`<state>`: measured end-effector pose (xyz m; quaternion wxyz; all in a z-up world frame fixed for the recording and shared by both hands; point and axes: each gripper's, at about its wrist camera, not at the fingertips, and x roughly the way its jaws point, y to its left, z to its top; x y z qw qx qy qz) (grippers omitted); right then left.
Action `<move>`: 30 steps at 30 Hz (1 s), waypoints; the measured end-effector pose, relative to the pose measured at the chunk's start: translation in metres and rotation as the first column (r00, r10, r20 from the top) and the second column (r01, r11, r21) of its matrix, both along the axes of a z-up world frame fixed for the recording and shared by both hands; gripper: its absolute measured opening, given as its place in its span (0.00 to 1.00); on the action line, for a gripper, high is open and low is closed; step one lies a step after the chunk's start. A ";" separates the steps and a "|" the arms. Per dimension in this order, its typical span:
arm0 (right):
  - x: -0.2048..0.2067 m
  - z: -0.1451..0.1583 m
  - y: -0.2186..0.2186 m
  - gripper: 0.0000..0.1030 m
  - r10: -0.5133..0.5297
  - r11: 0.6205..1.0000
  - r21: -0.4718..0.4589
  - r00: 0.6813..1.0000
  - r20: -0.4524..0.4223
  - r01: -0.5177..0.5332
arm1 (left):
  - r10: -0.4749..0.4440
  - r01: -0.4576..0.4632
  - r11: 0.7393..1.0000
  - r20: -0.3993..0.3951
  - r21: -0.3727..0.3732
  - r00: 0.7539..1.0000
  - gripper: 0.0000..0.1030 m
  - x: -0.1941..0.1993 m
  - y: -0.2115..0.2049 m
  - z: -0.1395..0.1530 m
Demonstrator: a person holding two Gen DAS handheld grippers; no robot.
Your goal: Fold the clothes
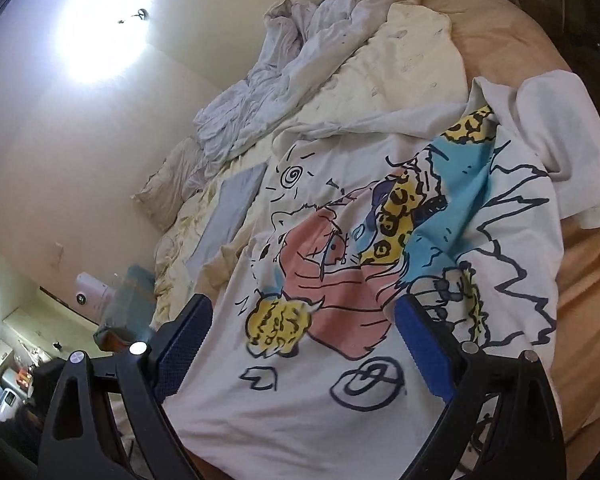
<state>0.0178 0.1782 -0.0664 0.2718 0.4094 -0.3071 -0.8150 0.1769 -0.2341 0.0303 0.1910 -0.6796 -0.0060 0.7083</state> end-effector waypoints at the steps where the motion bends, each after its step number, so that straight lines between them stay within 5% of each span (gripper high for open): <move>1: 0.000 0.000 0.000 0.92 0.000 1.000 -0.002 1.000 0.002 0.000 | 0.015 -0.015 1.000 -0.011 -0.018 1.000 0.04 -0.003 -0.008 0.006; 6: -0.002 -0.002 0.002 0.92 -0.008 1.000 -0.012 1.000 0.010 0.008 | 0.191 -0.194 0.981 -0.074 -0.024 0.979 0.04 -0.016 -0.068 0.030; 13: -0.005 -0.004 0.002 0.92 -0.003 1.000 -0.011 1.000 0.024 0.003 | 0.171 -0.172 0.985 -0.041 -0.031 0.984 0.04 -0.005 -0.063 0.012; 18: -0.005 -0.006 0.005 0.92 -0.013 1.000 -0.019 0.999 0.034 0.013 | 0.239 -0.243 0.970 -0.115 -0.017 0.964 0.05 -0.006 -0.077 0.022; 21: -0.006 -0.006 0.006 0.92 -0.014 1.000 -0.025 0.999 0.037 0.015 | 0.344 -0.348 0.937 -0.275 0.034 0.898 0.05 -0.012 -0.091 0.050; 23: -0.006 -0.005 0.006 0.92 -0.018 0.999 -0.027 0.999 0.035 0.019 | 0.444 -0.422 0.895 -0.374 0.145 0.814 0.05 -0.017 -0.104 0.078; 26: -0.005 -0.004 0.009 0.92 -0.028 0.999 -0.034 0.999 0.029 0.029 | 0.465 -0.460 0.874 -0.538 0.154 0.703 0.05 -0.032 -0.109 0.112; 30: -0.003 -0.004 0.014 0.92 -0.044 0.998 -0.054 0.999 0.031 0.045 | 0.488 -0.525 0.837 -0.642 0.153 0.591 0.05 -0.074 -0.125 0.129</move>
